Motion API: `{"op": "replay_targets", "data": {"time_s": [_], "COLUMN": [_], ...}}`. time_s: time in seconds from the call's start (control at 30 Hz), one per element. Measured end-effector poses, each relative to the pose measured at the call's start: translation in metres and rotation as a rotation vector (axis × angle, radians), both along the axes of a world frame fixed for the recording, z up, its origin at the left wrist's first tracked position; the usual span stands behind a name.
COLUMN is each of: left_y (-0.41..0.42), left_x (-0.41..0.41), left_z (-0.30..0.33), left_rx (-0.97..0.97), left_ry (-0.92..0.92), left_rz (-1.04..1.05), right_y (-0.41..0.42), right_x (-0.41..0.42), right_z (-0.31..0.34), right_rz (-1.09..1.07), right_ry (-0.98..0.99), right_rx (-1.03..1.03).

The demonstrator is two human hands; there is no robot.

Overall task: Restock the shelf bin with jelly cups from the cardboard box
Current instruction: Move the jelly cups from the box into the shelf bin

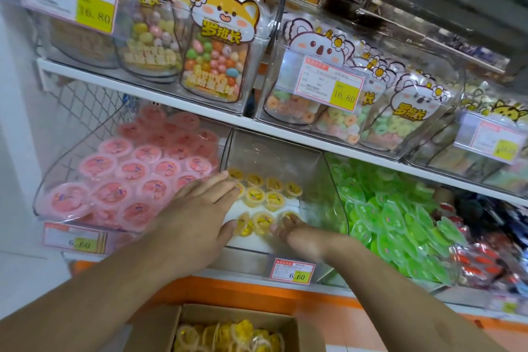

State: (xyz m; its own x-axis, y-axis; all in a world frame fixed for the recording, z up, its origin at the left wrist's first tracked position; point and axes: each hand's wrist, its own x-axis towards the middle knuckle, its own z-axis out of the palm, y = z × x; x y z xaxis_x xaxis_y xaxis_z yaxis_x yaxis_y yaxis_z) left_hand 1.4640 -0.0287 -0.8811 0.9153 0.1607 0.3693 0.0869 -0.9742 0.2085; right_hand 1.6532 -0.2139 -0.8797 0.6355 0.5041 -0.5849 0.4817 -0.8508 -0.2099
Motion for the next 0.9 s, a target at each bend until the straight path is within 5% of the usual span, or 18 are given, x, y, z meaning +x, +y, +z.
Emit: {"op": "replay_targets", "data": {"time_s": [0.33,0.9], "left_y": [-0.001,-0.004], "left_x": [0.002,0.001], "left_z": [-0.001,0.005], "left_rx": [0.055,0.034], "left_ry": [0.029,0.075], "left_rz": [0.025,0.002], "right_y": [0.017,0.015], "right_x": [0.012,0.008], "right_z": [-0.01,-0.009], "right_rz": [-0.218,-0.086], "right_ry": [-0.029,-0.111], "right_rx": [0.196,0.157]}}
